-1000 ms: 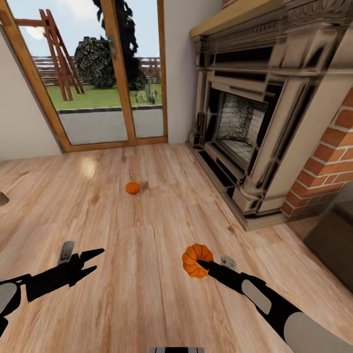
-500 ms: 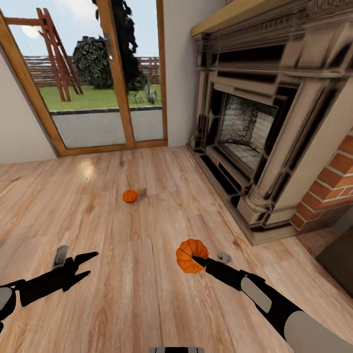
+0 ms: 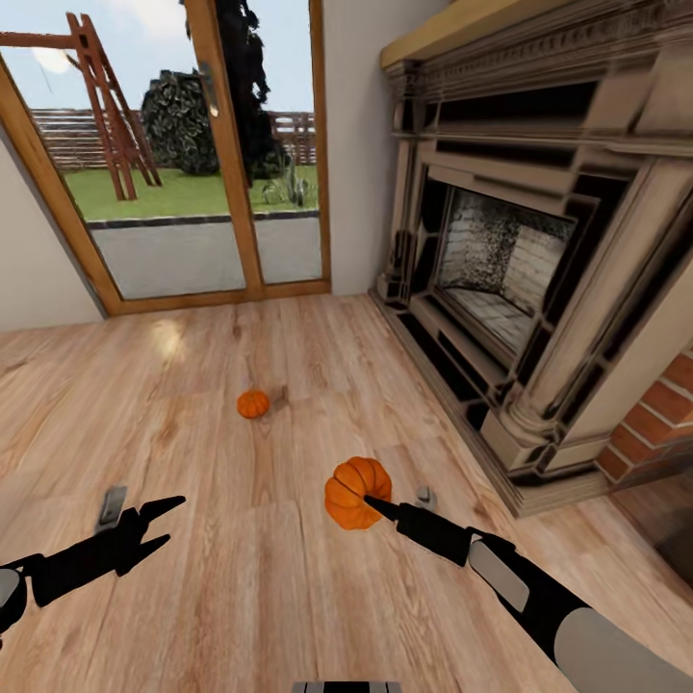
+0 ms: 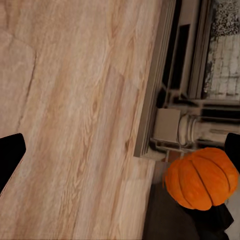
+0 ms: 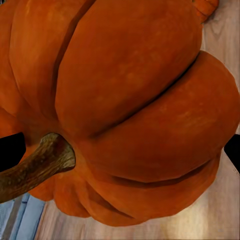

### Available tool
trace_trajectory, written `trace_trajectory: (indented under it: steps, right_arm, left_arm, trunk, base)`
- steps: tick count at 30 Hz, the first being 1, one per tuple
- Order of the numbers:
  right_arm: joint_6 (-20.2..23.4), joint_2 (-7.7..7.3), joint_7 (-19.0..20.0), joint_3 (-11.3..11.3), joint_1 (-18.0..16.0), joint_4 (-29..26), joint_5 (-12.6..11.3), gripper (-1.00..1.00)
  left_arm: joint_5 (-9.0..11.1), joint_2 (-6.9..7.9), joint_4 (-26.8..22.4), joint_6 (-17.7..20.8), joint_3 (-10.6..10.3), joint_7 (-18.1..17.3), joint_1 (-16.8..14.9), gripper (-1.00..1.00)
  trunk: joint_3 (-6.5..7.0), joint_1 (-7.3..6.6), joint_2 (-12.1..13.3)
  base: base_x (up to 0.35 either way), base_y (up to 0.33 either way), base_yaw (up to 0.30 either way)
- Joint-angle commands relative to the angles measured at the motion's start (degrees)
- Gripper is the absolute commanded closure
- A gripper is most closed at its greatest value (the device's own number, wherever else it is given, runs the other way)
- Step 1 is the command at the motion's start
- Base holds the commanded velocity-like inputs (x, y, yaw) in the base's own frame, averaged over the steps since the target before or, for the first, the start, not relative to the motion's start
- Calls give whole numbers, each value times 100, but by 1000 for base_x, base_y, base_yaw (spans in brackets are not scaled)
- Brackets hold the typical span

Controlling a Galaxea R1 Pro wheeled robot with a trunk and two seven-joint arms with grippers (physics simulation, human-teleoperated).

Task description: Place each of the two pumpkins and all three candles from the living room inside a cabinet in the living room (use any cabinet), then make sure every cabinet is closed, and position the cauldron so it is next to a table in the living room.

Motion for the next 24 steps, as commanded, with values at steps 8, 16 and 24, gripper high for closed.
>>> trace_trajectory:
  steps: [8, 16, 24]
  right_arm:
    - [31, -10, -125, 11, -8, -199, -94, 100]
    - [-125, -3, -747, -48, -8, -214, -119, 100]
    - [-234, -9, -1535, -96, -8, -697, -146, 100]
  left_arm:
    - [-46, 4, 2, -45, 0, -22, -3, -100]
    - [-46, 13, 2, -42, 5, -24, -3, -100]
    - [-46, 62, 95, -38, 38, -49, -3, -100]
  trunk:
    - [-5, 2, -2]
    - [-5, 2, -2]
    - [-5, 2, -2]
  base:
    - [326, 82, 0]
    - [307, 179, 0]
    - [288, 203, 0]
